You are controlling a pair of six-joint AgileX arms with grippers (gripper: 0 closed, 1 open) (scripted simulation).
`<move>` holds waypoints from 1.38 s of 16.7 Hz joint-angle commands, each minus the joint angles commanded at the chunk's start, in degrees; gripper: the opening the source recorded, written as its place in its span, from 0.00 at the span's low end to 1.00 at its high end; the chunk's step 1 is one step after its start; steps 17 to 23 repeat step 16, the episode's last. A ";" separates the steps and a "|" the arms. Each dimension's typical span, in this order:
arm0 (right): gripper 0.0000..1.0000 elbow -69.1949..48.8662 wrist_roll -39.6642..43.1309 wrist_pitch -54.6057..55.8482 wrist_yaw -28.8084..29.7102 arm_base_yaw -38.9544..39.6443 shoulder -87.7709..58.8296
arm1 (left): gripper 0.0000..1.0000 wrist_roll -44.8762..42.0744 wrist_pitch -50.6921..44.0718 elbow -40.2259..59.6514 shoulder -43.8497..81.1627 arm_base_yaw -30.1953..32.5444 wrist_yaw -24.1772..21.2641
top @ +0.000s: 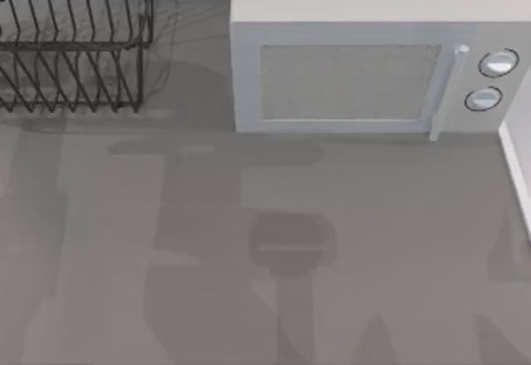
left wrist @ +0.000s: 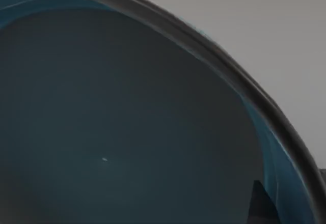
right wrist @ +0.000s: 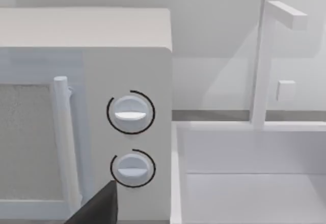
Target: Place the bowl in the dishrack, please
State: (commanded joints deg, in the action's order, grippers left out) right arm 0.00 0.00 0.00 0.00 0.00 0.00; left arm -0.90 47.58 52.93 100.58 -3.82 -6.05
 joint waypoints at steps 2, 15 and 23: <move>1.00 0.00 0.00 0.00 0.00 0.00 0.00 | 0.38 0.00 0.00 0.00 0.00 0.00 0.00; 1.00 0.00 0.00 0.00 0.00 0.00 0.00 | 1.00 0.00 0.00 0.00 0.00 0.00 0.00; 1.00 0.00 0.00 0.00 0.00 0.00 0.00 | 1.00 0.00 0.00 0.00 0.00 0.00 0.00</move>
